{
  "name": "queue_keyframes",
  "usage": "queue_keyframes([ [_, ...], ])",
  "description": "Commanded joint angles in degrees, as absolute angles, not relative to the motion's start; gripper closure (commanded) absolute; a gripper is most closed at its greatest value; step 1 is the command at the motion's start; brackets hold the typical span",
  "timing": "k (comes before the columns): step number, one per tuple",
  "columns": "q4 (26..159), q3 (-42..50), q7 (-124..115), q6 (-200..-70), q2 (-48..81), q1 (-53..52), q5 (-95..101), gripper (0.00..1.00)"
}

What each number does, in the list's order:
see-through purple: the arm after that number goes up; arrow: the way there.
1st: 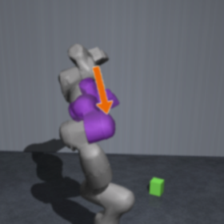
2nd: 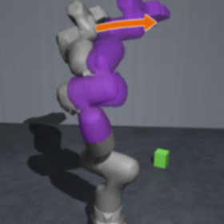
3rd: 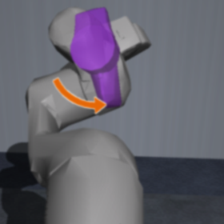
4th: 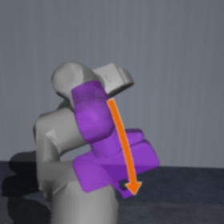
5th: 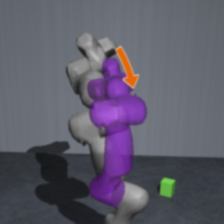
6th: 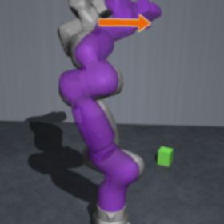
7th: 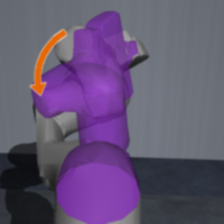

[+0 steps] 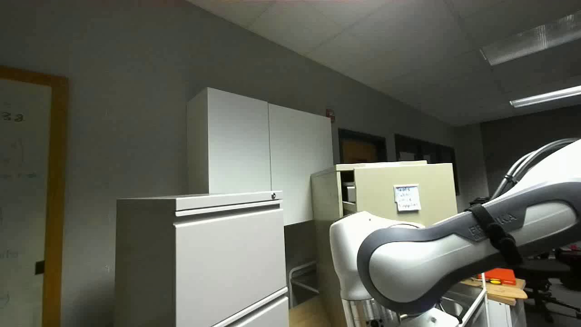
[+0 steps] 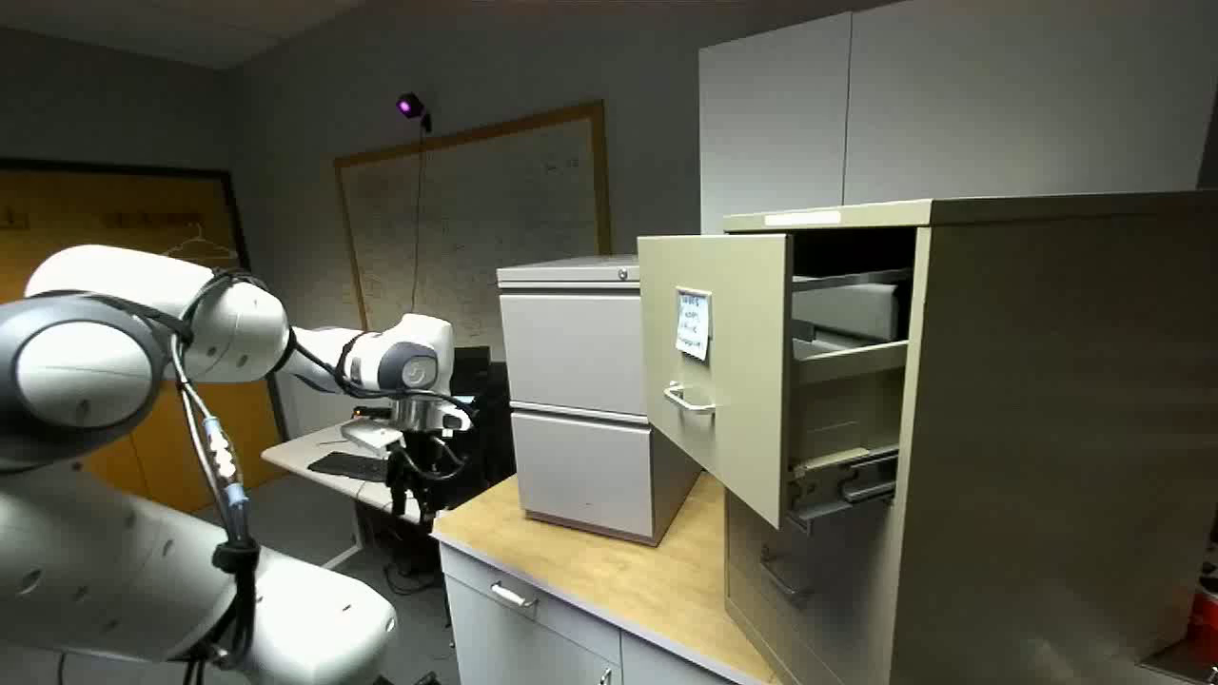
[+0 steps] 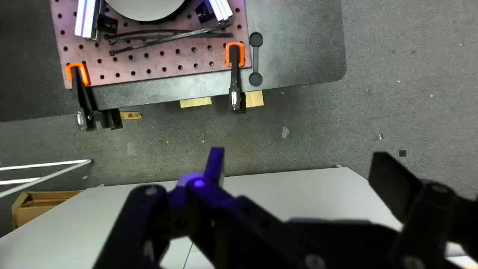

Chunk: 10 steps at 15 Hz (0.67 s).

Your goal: Close the open drawer on the right filing cabinet

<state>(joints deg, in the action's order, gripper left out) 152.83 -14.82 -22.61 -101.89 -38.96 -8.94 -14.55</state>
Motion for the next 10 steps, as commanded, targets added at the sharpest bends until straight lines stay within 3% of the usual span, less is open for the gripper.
queue_keyframes([
  [1,152.7,-14.9,-22.5,-101.7,-39.0,-8.7,-14.6,0.0],
  [10,152.6,-15.4,-23.4,-102.4,-38.9,-8.1,-13.8,0.0],
])
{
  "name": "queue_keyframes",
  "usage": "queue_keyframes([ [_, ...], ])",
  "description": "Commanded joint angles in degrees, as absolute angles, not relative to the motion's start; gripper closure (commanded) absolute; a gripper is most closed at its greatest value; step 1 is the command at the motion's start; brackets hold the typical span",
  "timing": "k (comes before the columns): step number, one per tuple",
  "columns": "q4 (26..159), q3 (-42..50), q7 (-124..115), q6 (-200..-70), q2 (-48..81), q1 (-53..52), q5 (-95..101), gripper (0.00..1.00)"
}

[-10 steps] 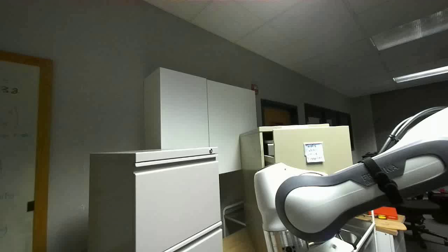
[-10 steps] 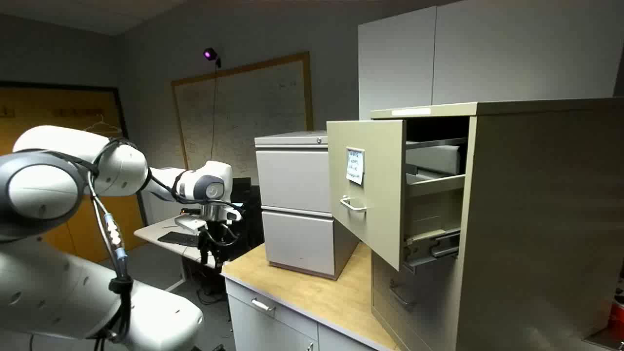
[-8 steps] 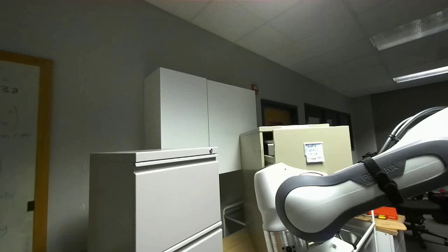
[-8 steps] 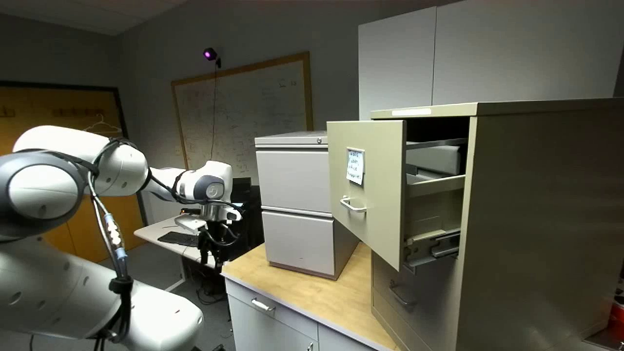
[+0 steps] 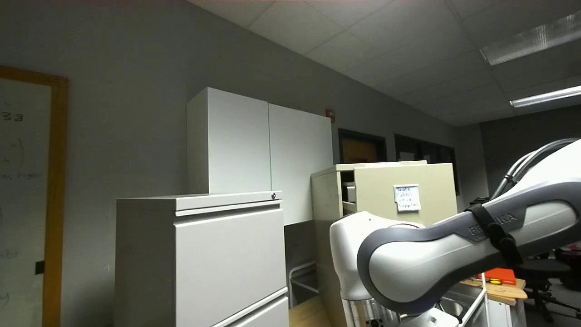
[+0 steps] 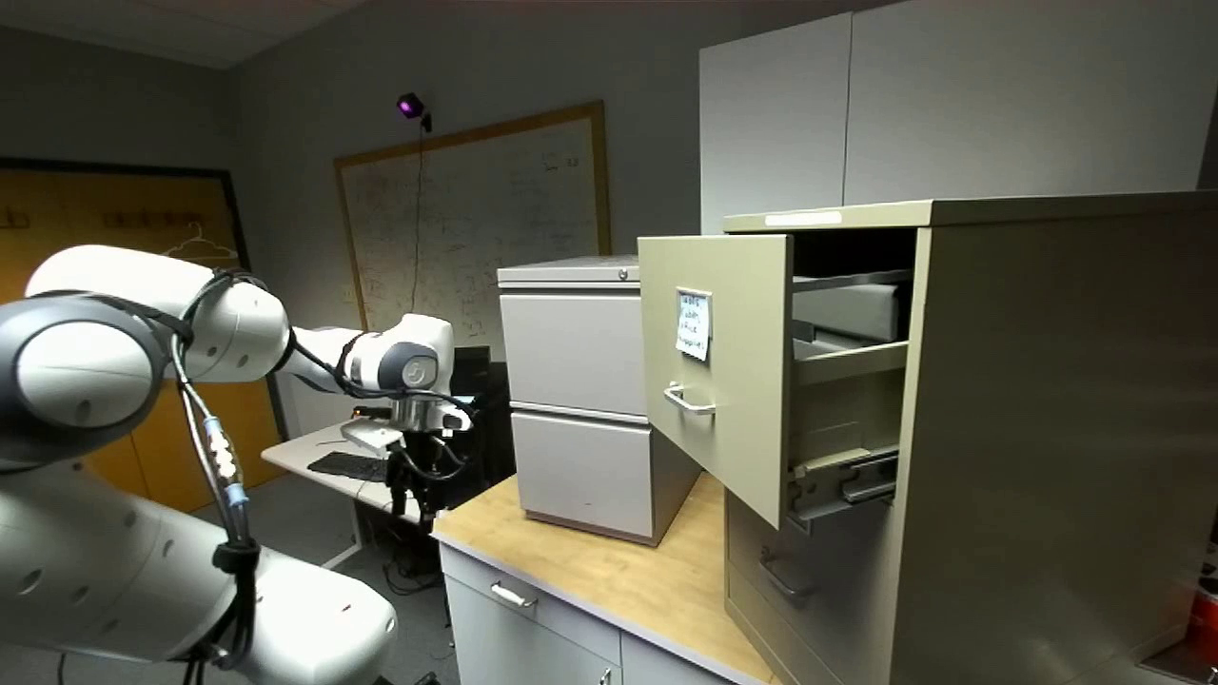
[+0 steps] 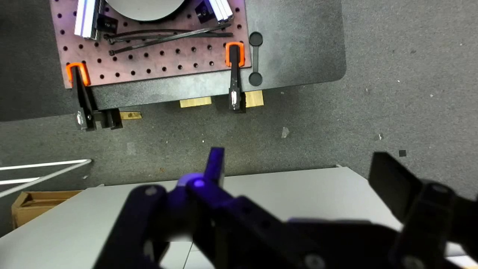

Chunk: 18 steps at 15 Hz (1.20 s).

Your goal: Close the open drawer on the right filing cabinet

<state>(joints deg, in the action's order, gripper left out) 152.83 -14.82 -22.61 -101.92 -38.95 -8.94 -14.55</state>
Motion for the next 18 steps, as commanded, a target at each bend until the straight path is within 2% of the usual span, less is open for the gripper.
queue_keyframes([
  [1,152.4,-15.5,-23.8,-102.8,-38.8,-7.7,-13.3,0.0],
  [6,150.7,-17.7,-27.9,-108.5,-38.5,-4.3,-6.3,0.0],
  [7,150.2,-18.4,-29.5,-109.3,-38.7,-3.5,-4.1,0.05],
  [8,149.7,-19.0,-31.1,-110.1,-39.1,-2.6,-1.8,0.25],
  [10,148.7,-20.2,-34.4,-111.2,-40.2,-0.9,2.5,0.3],
  [11,148.1,-20.7,-35.9,-111.4,-40.9,-0.2,4.7,0.36],
  [18,146.7,-21.1,-43.3,-112.9,-48.2,3.7,20.0,0.92],
])
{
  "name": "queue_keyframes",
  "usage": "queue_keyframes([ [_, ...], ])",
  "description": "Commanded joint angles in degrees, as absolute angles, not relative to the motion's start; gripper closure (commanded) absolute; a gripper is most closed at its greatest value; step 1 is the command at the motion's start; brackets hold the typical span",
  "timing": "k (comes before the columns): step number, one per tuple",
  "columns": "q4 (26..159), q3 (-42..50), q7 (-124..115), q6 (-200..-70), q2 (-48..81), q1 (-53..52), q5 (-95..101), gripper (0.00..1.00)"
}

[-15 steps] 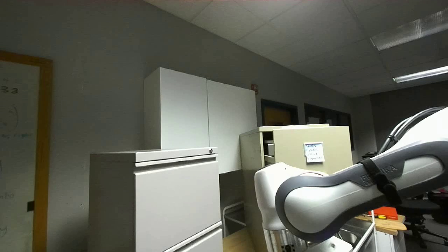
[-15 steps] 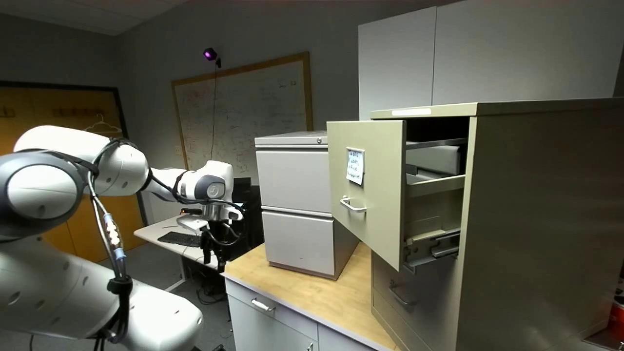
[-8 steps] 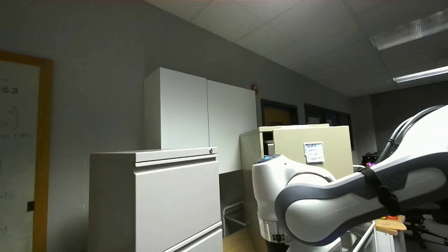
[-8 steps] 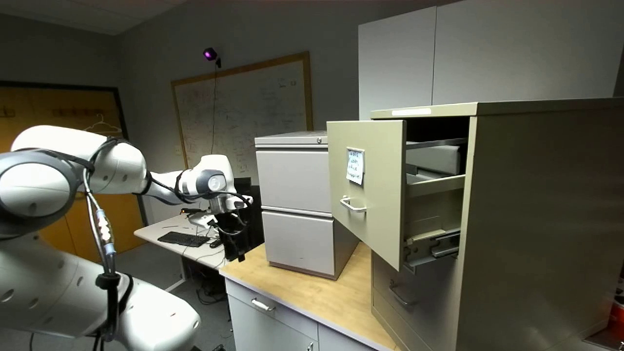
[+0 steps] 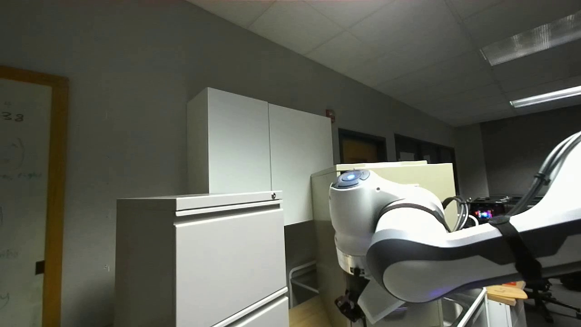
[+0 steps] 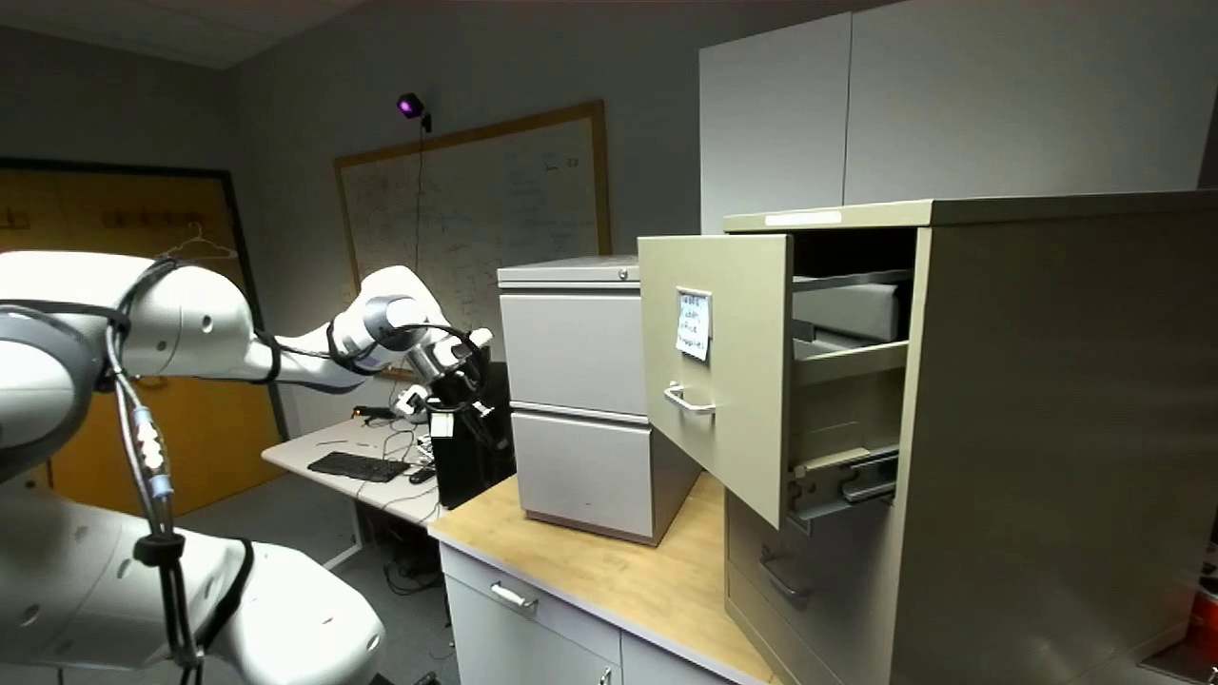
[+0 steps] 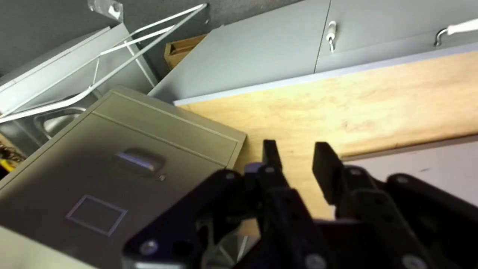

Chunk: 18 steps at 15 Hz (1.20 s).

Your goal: Close the open drawer on the right filing cabinet

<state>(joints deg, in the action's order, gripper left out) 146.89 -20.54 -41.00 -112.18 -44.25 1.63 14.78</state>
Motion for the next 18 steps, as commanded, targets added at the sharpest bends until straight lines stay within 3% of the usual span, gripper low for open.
queue_keyframes([
  [1,146.8,-21.0,-44.2,-113.7,-49.1,4.5,22.2,0.98],
  [18,144.2,-11.8,-52.7,-135.6,-48.5,20.9,39.6,1.0],
])
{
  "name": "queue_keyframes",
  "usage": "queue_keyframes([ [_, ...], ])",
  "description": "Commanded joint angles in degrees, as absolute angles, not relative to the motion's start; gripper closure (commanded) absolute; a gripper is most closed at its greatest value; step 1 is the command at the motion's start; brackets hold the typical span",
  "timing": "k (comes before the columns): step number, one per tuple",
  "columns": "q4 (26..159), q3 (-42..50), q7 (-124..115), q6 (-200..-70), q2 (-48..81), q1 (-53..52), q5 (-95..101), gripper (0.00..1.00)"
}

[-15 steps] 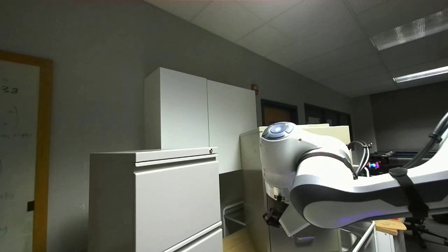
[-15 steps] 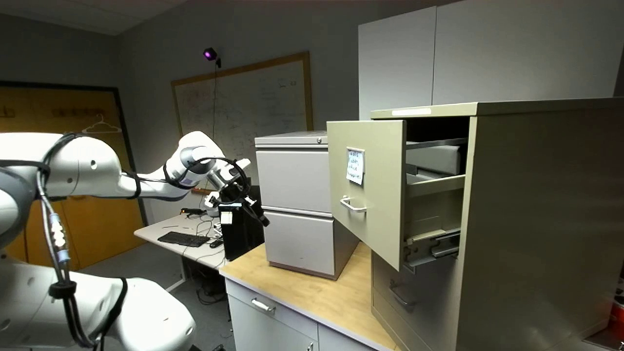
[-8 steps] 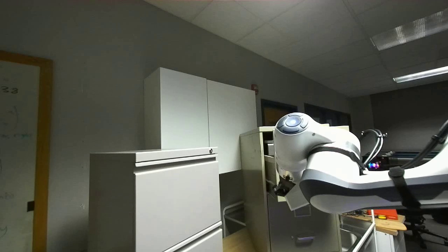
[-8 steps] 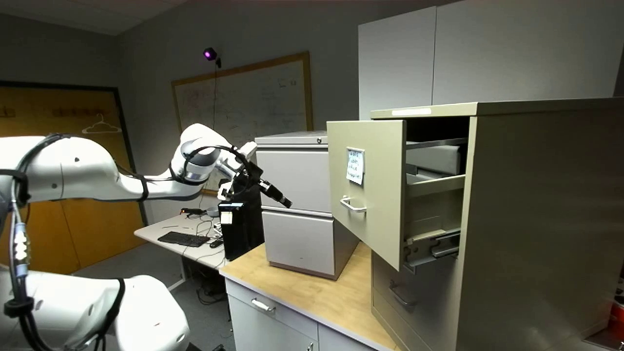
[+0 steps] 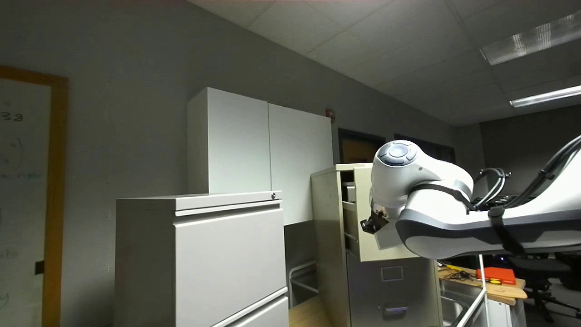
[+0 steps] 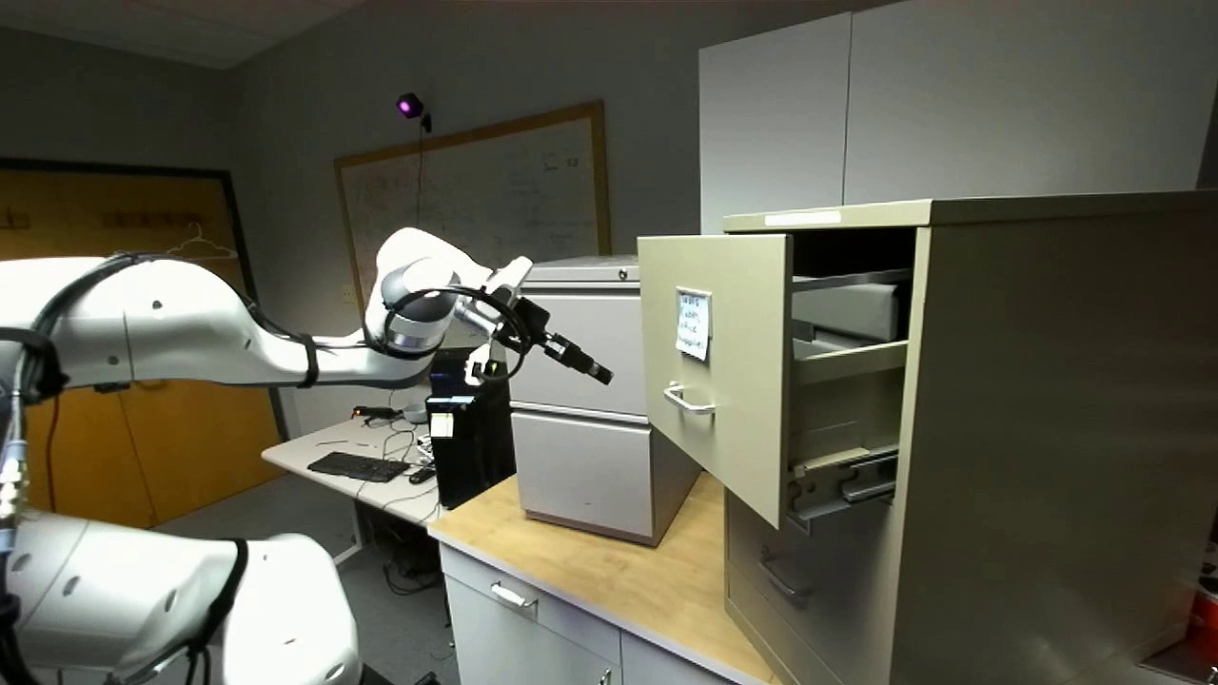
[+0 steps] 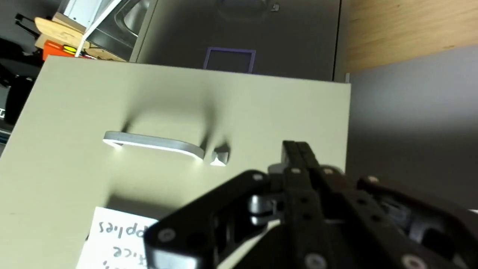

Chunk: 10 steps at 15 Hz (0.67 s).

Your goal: Close the open drawer on the right filing cabinet

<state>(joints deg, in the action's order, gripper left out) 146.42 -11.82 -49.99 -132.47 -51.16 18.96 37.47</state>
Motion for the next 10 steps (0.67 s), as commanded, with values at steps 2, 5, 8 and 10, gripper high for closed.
queue_keyframes([
  [2,143.6,-11.8,-53.2,-138.1,-47.1,22.0,39.9,1.0],
  [5,142.4,-11.6,-53.7,-141.7,-44.3,23.6,40.0,1.0],
  [8,140.5,-12.1,-55.1,-144.7,-40.9,26.4,41.3,1.0],
  [10,139.0,-12.1,-56.0,-146.0,-38.8,27.8,42.5,1.0],
])
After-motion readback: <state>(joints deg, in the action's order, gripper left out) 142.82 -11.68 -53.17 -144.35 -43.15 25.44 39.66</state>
